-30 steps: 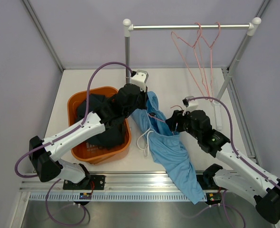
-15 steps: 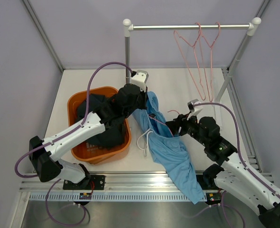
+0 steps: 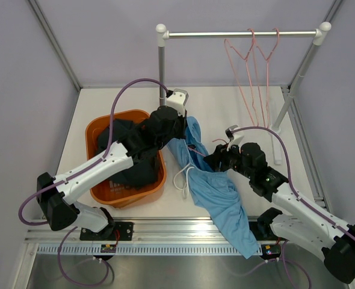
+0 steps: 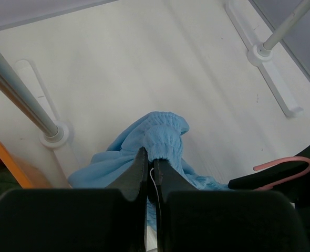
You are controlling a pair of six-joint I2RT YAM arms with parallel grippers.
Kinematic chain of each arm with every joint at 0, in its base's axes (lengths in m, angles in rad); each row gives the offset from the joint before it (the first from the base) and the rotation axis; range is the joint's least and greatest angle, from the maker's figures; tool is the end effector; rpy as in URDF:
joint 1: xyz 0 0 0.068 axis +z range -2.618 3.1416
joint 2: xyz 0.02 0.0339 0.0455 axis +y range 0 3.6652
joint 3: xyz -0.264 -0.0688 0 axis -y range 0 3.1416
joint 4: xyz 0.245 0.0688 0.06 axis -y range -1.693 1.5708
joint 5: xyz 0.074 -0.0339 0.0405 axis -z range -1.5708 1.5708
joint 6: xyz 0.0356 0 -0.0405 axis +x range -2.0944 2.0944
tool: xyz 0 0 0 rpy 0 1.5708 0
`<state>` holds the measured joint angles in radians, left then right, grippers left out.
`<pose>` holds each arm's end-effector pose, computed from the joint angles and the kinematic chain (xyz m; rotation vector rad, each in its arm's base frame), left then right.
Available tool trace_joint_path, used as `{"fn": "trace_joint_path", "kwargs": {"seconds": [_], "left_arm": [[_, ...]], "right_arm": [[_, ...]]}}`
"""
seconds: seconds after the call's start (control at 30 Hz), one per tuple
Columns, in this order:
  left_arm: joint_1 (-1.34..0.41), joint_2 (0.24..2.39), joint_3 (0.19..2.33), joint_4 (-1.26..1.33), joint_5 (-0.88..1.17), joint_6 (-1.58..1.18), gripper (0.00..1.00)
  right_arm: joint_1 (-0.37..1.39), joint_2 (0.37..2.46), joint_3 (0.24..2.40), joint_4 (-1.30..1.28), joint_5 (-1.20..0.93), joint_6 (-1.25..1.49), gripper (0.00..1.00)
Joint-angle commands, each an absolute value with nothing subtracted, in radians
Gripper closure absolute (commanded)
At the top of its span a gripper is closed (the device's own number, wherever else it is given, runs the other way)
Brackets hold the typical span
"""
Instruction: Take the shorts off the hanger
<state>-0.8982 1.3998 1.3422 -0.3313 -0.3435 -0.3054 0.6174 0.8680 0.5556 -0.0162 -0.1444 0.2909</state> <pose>0.2104 -0.2449 0.3787 0.3527 1.9321 -0.4621 0.1636 0.1225 0.2615 -0.4197 1.9225 0.7446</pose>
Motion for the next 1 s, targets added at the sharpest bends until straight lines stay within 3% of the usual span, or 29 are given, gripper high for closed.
{"fn": "trace_joint_path", "kwargs": {"seconds": [0.0,0.17,0.33,0.57,0.73,0.97], "left_arm": [[-0.899,1.385,1.405,-0.278,-0.339,-0.296,1.00],[-0.899,1.385,1.407,-0.278,-0.334,-0.298,1.00],[-0.899,1.382,1.407,-0.281,-0.336,-0.296,1.00],[-0.899,1.387,1.410,-0.281,-0.330,-0.298,1.00],[-0.899,1.385,1.413,-0.285,-0.330,-0.296,1.00],[-0.899,1.385,1.408,-0.290,-0.342,-0.295,1.00]], "right_arm": [[0.624,0.858,0.548,0.046,-0.150,0.284,0.47],[0.624,0.873,0.543,0.054,-0.141,0.287,0.51],[0.624,0.897,0.540,0.061,-0.144,0.288,0.64],[0.624,0.896,0.517,0.080,-0.140,0.296,0.65],[0.624,0.881,0.511,0.083,-0.118,0.302,0.74],[0.624,0.801,0.574,0.006,-0.110,0.302,0.96]]}}
